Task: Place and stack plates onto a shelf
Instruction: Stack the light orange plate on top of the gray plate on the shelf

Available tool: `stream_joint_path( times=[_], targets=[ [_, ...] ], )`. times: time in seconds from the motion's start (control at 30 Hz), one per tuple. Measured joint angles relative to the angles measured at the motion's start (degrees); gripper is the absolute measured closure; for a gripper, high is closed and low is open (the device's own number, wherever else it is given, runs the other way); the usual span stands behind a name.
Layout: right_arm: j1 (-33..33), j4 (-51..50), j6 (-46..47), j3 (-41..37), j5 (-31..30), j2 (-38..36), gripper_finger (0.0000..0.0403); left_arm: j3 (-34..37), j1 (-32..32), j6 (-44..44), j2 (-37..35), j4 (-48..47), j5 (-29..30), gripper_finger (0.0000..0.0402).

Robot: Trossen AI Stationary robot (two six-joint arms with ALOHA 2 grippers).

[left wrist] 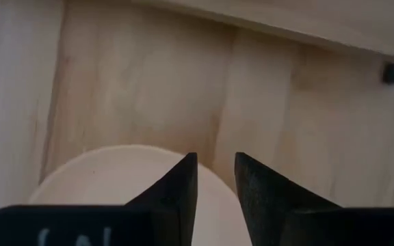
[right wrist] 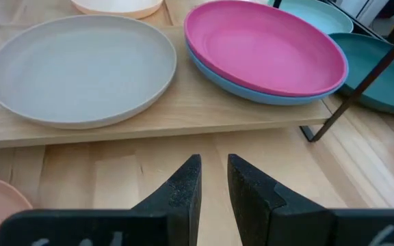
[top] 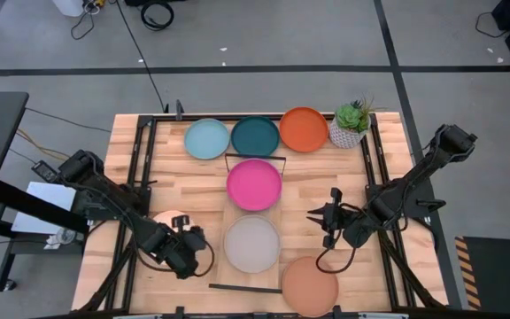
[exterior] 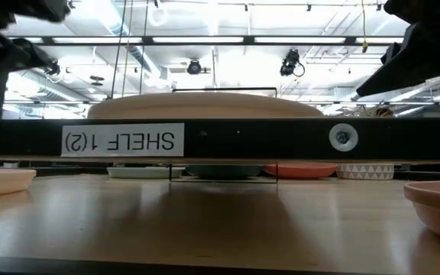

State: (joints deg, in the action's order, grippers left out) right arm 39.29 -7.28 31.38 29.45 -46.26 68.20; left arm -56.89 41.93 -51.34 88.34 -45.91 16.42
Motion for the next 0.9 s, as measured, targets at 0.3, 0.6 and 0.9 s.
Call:
stream_joint_path(
  times=[0.3,0.6,0.9],
  targets=[
    [0.7,0.8,0.0,0.0,-0.2,1.9,0.0325,0.3,-2.3,-10.5,0.1,-0.7,0.1,0.0292],
    [5.1,0.7,-1.9,0.0,-6.8,1.9,0.0325,0.3,-5.4,-18.6,0.1,-3.4,-4.5,0.0206],
    [5.4,0.9,-2.5,0.0,-6.7,1.9,0.0325,0.3,-7.9,-25.9,4.5,-4.7,-11.0,0.0199]
  ],
)
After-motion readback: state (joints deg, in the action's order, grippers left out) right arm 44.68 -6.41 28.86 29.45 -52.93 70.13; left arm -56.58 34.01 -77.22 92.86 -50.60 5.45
